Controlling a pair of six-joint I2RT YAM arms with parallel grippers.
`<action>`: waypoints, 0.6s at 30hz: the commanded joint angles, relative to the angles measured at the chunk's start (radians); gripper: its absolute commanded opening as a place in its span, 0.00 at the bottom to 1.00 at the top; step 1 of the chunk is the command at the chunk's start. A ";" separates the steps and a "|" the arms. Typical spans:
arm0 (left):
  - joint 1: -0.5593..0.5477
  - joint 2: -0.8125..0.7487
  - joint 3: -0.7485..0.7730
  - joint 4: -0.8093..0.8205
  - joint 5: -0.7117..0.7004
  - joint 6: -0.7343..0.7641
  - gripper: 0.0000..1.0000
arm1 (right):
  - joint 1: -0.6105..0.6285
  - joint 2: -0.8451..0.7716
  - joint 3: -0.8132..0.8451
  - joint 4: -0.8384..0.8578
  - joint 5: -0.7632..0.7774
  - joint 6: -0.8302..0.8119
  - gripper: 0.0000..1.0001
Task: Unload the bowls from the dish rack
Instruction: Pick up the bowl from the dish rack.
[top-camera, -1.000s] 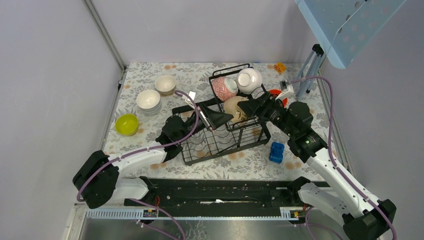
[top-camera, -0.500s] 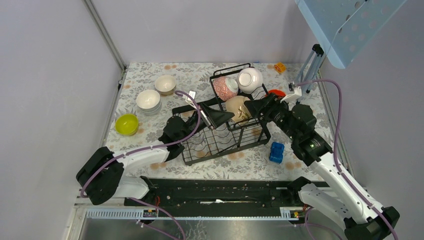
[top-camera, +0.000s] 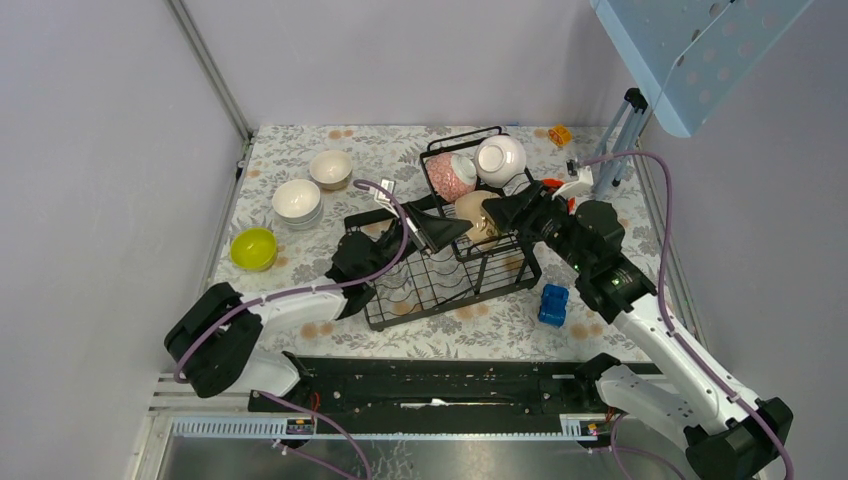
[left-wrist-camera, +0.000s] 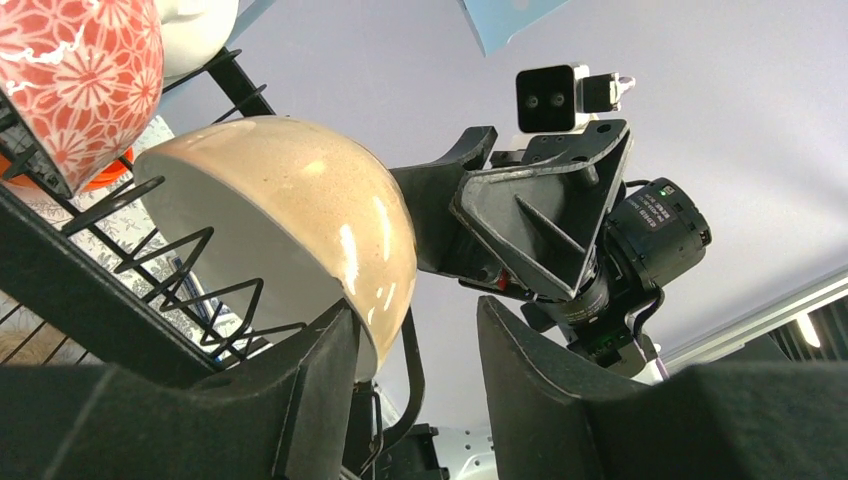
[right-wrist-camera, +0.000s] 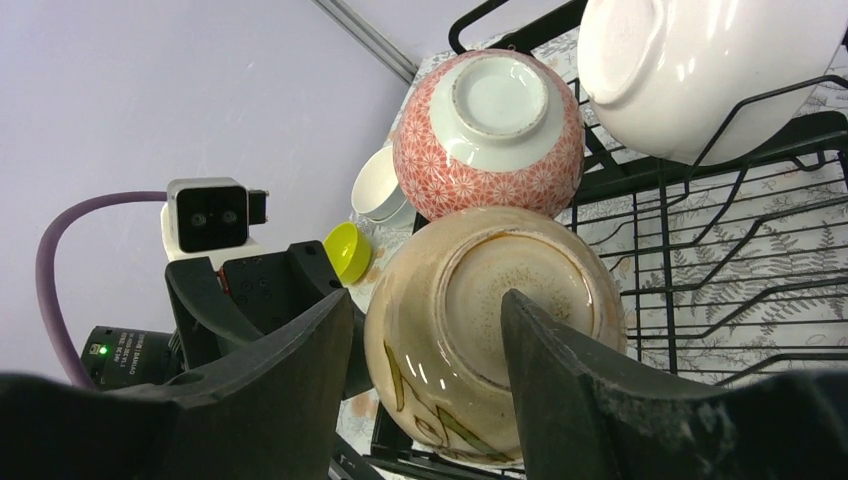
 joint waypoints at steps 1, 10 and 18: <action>-0.011 0.043 0.040 0.036 0.013 -0.005 0.50 | 0.005 0.029 0.001 -0.028 -0.057 0.014 0.62; -0.013 0.081 0.056 0.087 0.023 -0.020 0.38 | 0.004 0.040 -0.008 -0.004 -0.101 0.045 0.58; -0.013 0.093 0.057 0.120 0.029 -0.030 0.19 | 0.005 0.029 -0.022 0.012 -0.105 0.059 0.58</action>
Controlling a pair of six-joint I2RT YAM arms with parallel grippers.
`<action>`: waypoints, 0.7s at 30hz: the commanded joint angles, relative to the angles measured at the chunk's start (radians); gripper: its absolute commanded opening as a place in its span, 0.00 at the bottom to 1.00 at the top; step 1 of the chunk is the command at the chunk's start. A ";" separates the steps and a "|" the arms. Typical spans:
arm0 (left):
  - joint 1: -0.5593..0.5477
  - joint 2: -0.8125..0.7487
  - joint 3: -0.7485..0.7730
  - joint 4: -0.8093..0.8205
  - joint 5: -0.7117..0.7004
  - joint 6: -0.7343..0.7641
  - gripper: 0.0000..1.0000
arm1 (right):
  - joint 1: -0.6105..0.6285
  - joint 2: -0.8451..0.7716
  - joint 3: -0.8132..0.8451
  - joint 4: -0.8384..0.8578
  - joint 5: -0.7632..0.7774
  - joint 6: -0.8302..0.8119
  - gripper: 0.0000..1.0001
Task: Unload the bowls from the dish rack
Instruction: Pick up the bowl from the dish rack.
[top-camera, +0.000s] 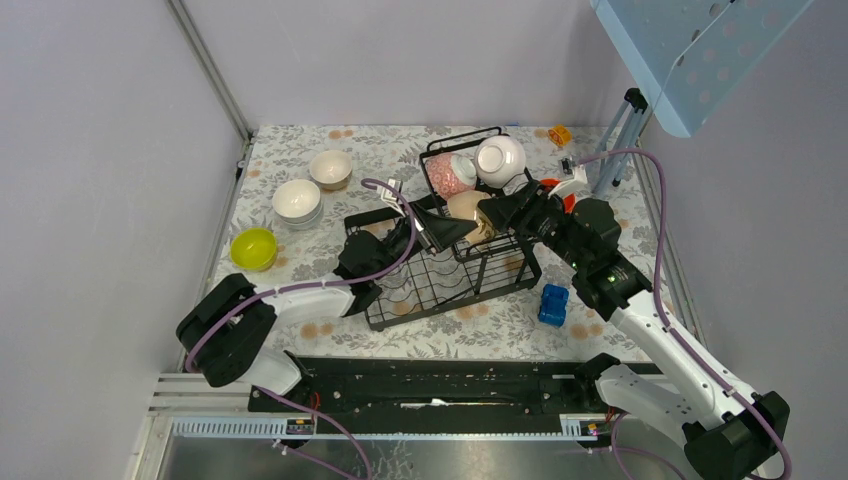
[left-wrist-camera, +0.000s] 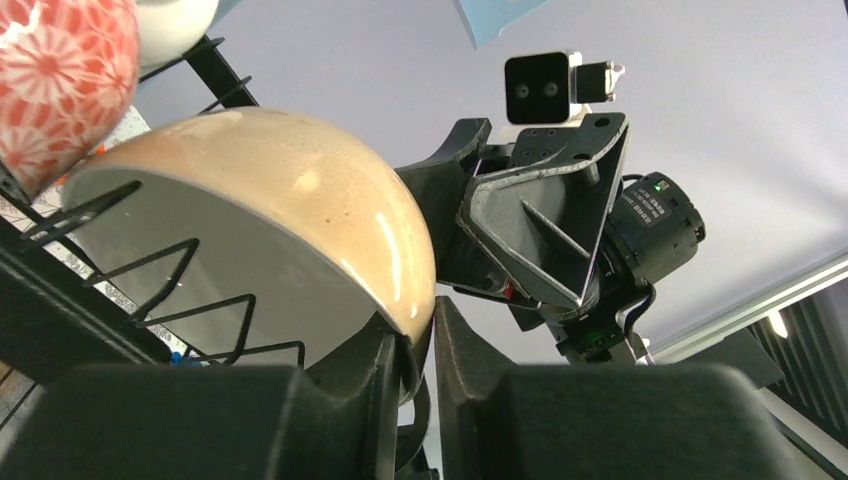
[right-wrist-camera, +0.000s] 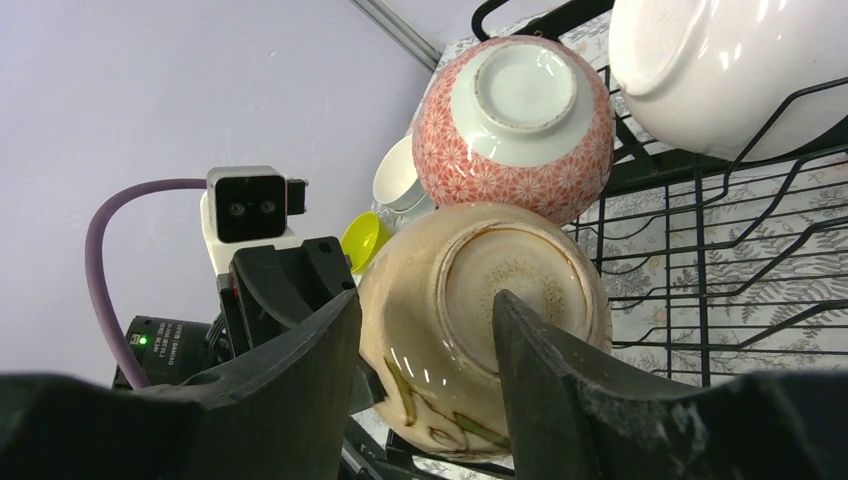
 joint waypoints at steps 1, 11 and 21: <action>-0.011 0.018 0.030 0.052 0.024 0.006 0.16 | 0.005 0.000 -0.018 -0.028 -0.061 0.023 0.58; -0.010 0.034 0.044 0.093 0.026 0.000 0.00 | 0.004 -0.024 0.008 -0.056 -0.040 0.002 0.61; -0.011 0.039 0.064 0.125 0.018 0.014 0.00 | 0.004 -0.100 0.075 -0.207 0.062 -0.058 0.87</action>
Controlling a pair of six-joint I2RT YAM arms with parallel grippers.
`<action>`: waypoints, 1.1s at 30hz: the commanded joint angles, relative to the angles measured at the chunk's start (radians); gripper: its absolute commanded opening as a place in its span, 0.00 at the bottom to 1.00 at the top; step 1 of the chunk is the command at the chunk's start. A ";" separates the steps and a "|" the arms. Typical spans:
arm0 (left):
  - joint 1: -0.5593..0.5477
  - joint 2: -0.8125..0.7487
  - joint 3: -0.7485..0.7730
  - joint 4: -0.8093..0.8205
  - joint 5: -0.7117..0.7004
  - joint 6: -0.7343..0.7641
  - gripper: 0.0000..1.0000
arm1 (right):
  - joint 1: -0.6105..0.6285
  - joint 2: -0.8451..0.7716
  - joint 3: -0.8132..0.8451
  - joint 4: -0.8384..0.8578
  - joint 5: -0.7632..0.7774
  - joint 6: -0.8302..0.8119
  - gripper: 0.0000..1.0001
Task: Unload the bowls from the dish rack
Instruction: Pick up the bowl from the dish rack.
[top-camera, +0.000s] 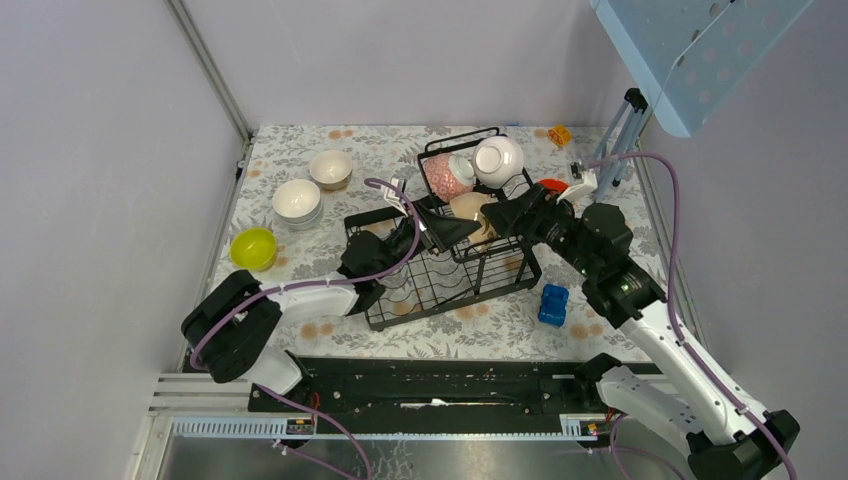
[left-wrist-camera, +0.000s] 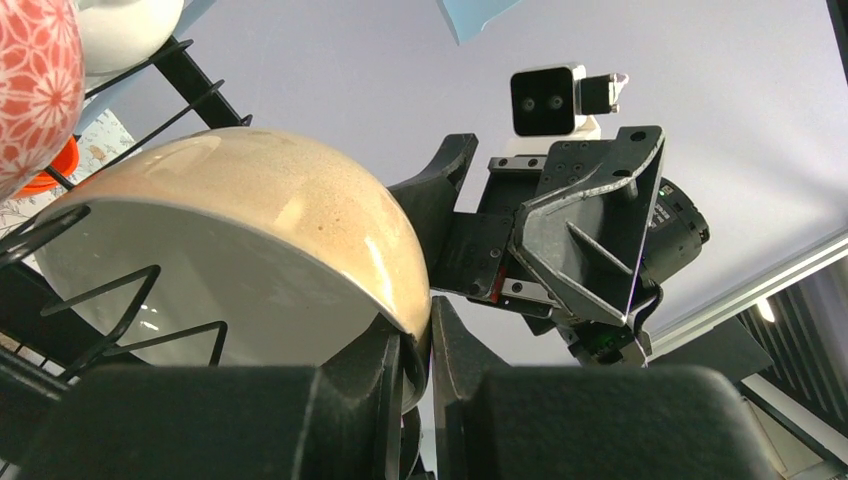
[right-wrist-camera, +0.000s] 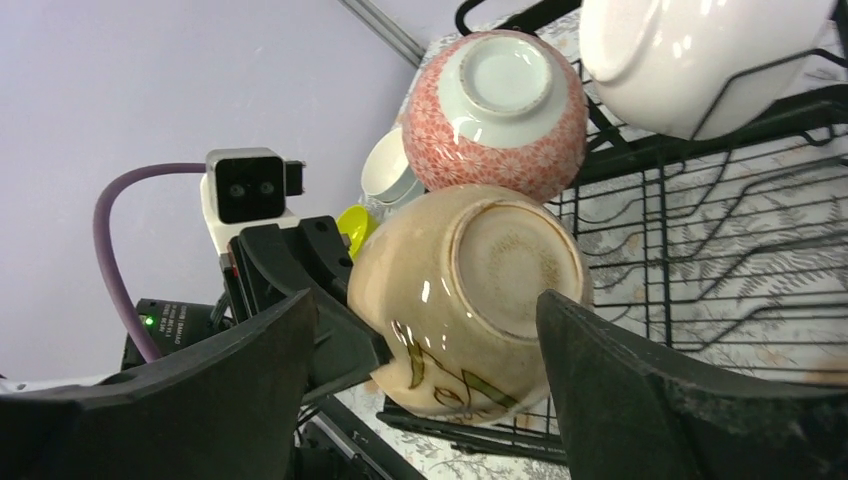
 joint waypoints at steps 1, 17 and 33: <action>-0.001 0.011 0.056 0.074 -0.003 0.021 0.00 | 0.003 -0.055 0.061 -0.128 0.066 -0.050 0.89; 0.006 0.051 0.127 0.133 0.010 0.006 0.00 | 0.003 -0.238 0.048 -0.219 0.111 -0.103 0.92; 0.014 0.020 0.175 0.138 0.036 -0.017 0.00 | 0.003 -0.297 0.016 -0.227 0.121 -0.132 0.91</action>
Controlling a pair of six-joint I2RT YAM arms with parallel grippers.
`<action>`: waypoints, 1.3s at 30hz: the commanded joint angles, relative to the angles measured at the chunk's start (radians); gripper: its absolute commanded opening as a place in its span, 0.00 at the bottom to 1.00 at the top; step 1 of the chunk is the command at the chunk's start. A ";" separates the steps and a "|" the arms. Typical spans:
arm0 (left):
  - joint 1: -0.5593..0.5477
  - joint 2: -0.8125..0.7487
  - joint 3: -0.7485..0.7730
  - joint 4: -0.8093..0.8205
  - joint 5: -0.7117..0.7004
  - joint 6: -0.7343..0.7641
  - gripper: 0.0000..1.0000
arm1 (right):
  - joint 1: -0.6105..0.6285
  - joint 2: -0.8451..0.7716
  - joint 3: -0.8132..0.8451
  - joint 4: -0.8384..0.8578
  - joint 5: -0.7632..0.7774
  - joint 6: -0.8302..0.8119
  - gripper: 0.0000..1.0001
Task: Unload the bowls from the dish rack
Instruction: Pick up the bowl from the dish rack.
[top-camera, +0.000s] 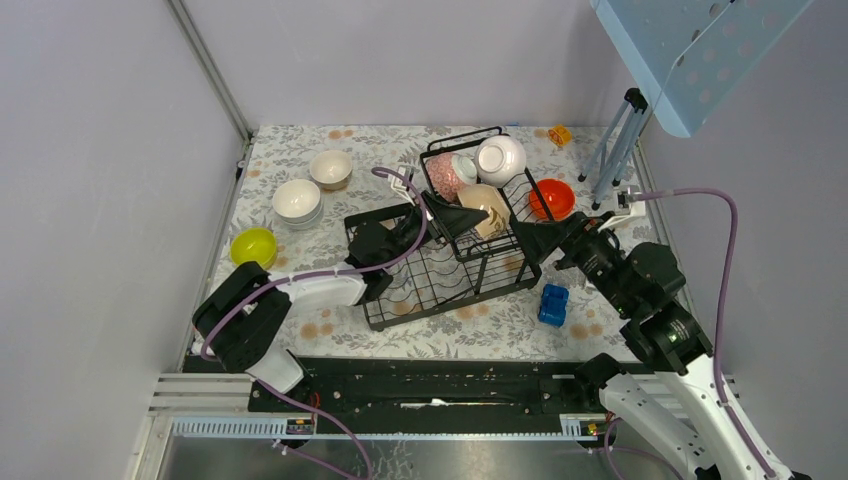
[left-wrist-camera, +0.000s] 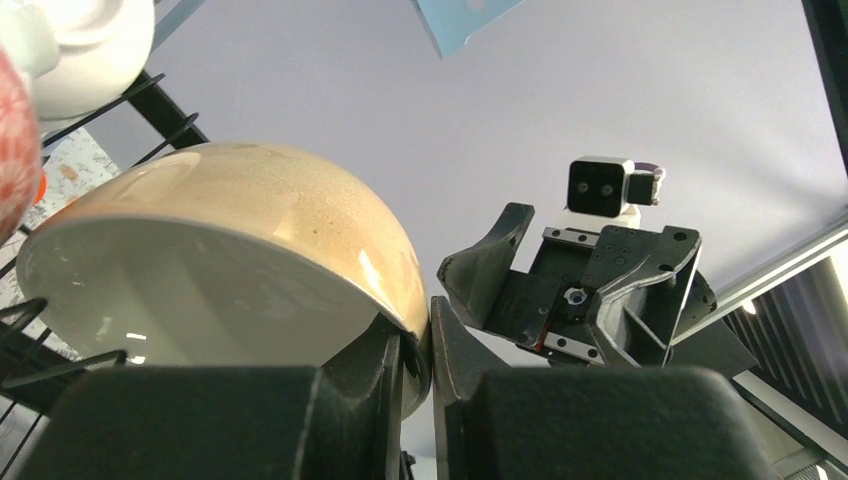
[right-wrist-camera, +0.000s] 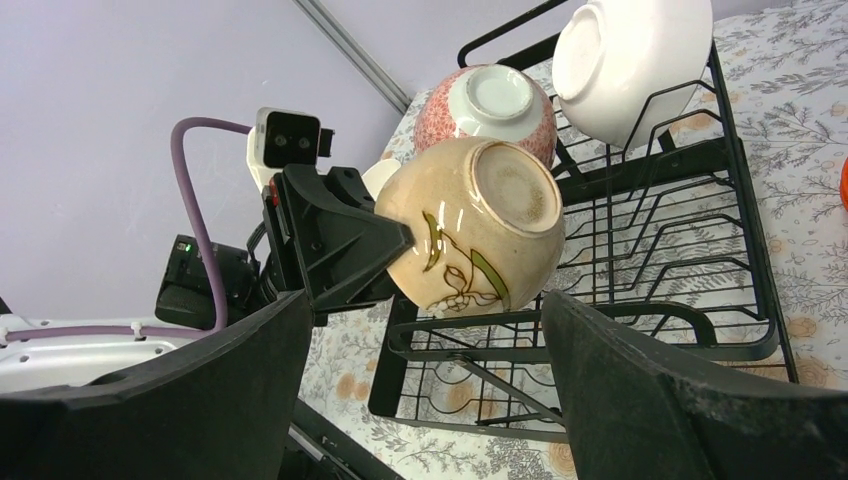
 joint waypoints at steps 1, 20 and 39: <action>0.005 -0.052 0.089 0.125 0.012 0.010 0.00 | 0.004 -0.018 0.004 0.002 0.025 -0.029 0.91; 0.004 -0.234 0.174 -0.097 0.031 0.110 0.00 | 0.003 -0.051 0.114 -0.135 0.028 -0.119 0.91; -0.027 -0.722 0.400 -1.284 -0.083 0.646 0.00 | 0.003 -0.001 0.233 -0.270 -0.043 -0.084 1.00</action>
